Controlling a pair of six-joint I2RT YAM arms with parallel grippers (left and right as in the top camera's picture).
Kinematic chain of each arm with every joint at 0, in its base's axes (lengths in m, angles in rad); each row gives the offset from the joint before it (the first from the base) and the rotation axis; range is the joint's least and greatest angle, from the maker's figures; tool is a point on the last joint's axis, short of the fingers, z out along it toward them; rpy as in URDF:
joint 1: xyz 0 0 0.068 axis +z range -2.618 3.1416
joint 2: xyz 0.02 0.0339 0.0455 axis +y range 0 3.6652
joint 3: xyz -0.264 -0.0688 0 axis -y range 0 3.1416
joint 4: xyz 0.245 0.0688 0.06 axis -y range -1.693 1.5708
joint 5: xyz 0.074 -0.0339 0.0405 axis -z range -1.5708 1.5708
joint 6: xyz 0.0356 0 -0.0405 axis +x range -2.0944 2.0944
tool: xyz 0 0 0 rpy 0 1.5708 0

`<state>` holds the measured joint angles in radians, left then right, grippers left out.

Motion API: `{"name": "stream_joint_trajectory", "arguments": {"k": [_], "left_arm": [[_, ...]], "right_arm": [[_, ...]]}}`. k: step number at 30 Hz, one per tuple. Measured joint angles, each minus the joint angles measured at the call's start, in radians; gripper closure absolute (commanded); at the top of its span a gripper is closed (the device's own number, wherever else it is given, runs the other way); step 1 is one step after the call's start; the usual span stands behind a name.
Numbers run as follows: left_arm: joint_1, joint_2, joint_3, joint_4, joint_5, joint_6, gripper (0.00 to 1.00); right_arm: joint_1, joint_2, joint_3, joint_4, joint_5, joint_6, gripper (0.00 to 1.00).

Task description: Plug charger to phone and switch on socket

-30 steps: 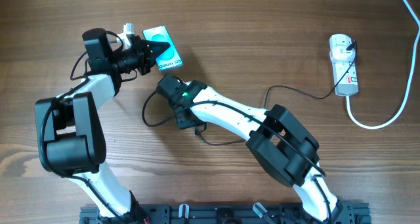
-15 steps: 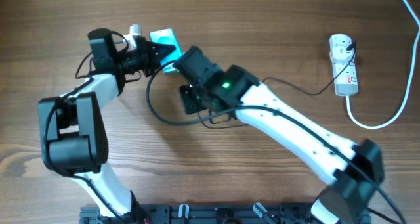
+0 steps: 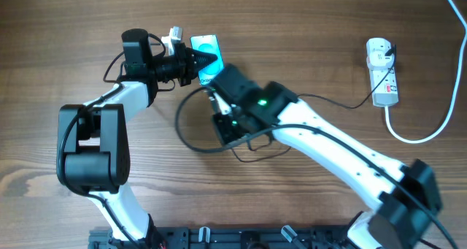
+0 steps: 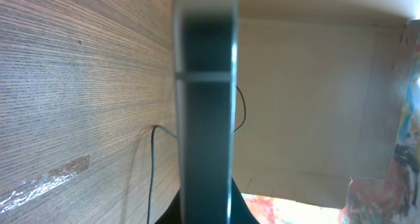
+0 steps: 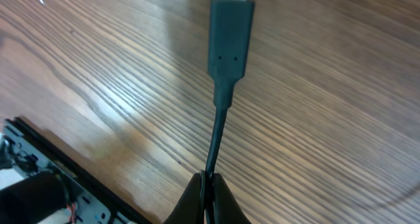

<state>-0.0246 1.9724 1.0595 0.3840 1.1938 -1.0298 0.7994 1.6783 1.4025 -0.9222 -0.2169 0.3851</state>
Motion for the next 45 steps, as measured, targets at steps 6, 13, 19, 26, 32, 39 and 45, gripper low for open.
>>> {"name": "stream_joint_trajectory", "arguments": {"k": [6,13,19,26,32,39,45], "left_arm": [[-0.018,0.000,0.000,0.016,0.001,-0.002,0.96],[-0.068,0.000,0.000,0.050,0.019,-0.003,0.96],[-0.067,0.000,0.000,0.062,0.029,-0.003,0.96],[-0.067,0.000,0.000,0.064,0.029,0.000,0.96],[-0.067,0.000,0.000,0.065,0.028,0.001,0.96],[-0.067,0.000,0.000,0.065,0.026,0.021,0.96],[-0.077,0.000,0.000,0.065,0.005,0.035,0.96]], "right_arm": [[-0.063,-0.174,-0.137,0.095,-0.047,-0.024,0.96],[-0.061,-0.150,-0.185,0.101,-0.078,-0.026,0.96],[-0.061,-0.129,-0.185,0.126,-0.089,-0.023,0.96],[-0.061,-0.099,-0.185,0.146,-0.085,-0.004,0.96],[-0.061,-0.064,-0.185,0.151,-0.051,0.019,0.96],[-0.061,-0.061,-0.185,0.156,-0.014,0.054,0.96],[-0.061,-0.061,-0.185,0.157,-0.010,0.068,0.95]]}}
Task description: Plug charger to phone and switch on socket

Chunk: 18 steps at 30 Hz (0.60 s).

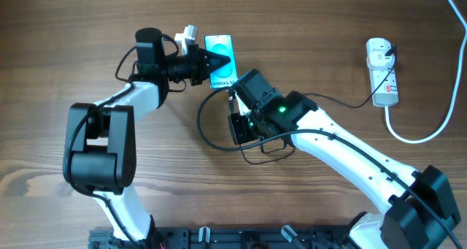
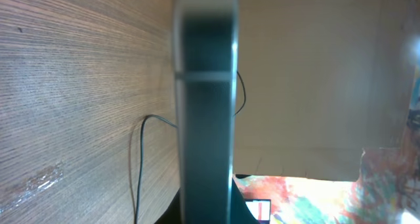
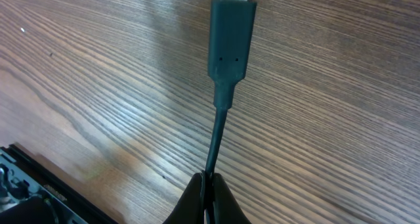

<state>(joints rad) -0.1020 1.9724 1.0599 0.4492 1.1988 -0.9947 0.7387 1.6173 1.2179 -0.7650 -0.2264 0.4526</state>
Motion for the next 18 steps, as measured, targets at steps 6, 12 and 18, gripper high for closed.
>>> {"name": "stream_joint_trajectory", "arguments": {"k": [6,12,18], "left_arm": [[-0.024,0.000,0.000,-0.012,-0.013,0.029,0.96],[-0.043,0.000,0.000,-0.015,-0.022,0.044,0.96],[-0.053,0.000,0.000,-0.016,-0.024,0.048,0.96]], "right_arm": [[0.000,0.000,0.002,-0.016,0.002,0.004,0.96],[0.000,0.000,0.002,-0.024,0.003,0.008,0.95],[0.000,0.000,0.002,-0.036,0.024,0.026,0.95]]}}
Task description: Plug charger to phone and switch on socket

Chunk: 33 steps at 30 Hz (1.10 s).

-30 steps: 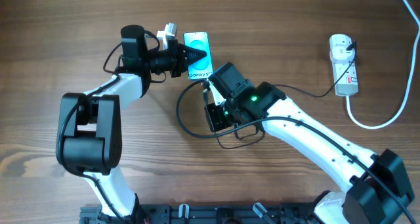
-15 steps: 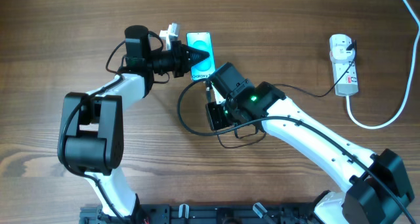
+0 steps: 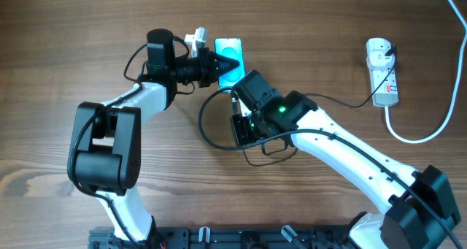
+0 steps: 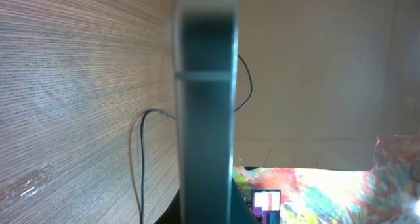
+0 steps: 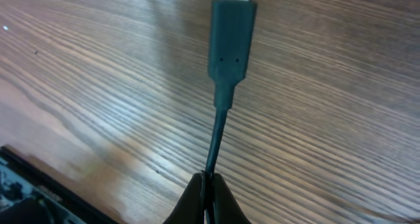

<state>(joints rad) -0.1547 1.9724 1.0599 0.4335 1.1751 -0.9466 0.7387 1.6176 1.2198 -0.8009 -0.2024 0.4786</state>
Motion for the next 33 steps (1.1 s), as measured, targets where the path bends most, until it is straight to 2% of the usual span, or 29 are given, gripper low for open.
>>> {"name": "stream_joint_trajectory", "arguments": {"k": [33], "left_arm": [[0.000,0.000,0.000,-0.026,-0.004,0.003,0.96]], "right_arm": [[0.000,0.000,0.000,0.043,0.013,0.015,0.96]]}}
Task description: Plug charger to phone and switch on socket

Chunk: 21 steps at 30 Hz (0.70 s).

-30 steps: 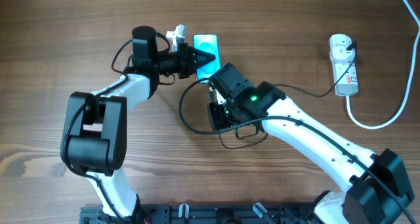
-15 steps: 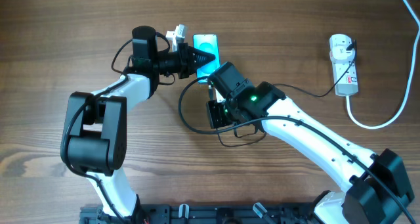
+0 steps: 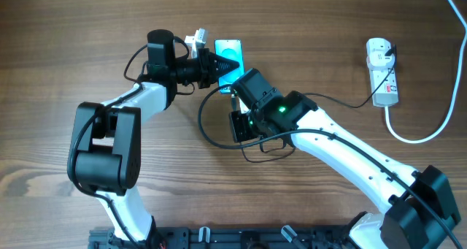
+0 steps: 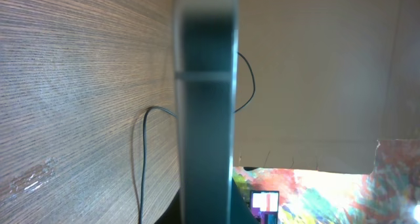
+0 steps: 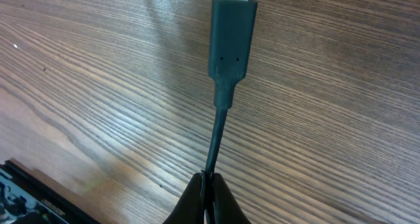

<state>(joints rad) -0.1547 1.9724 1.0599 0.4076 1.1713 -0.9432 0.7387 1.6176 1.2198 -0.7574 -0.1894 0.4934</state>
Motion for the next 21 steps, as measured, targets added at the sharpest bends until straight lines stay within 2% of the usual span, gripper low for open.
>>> {"name": "stream_joint_trajectory", "arguments": {"k": [21], "left_arm": [[0.000,0.000,0.000,0.000,-0.016,0.000,0.96]], "right_arm": [[0.000,0.046,0.033,-0.032,0.000,0.003,0.96]]}}
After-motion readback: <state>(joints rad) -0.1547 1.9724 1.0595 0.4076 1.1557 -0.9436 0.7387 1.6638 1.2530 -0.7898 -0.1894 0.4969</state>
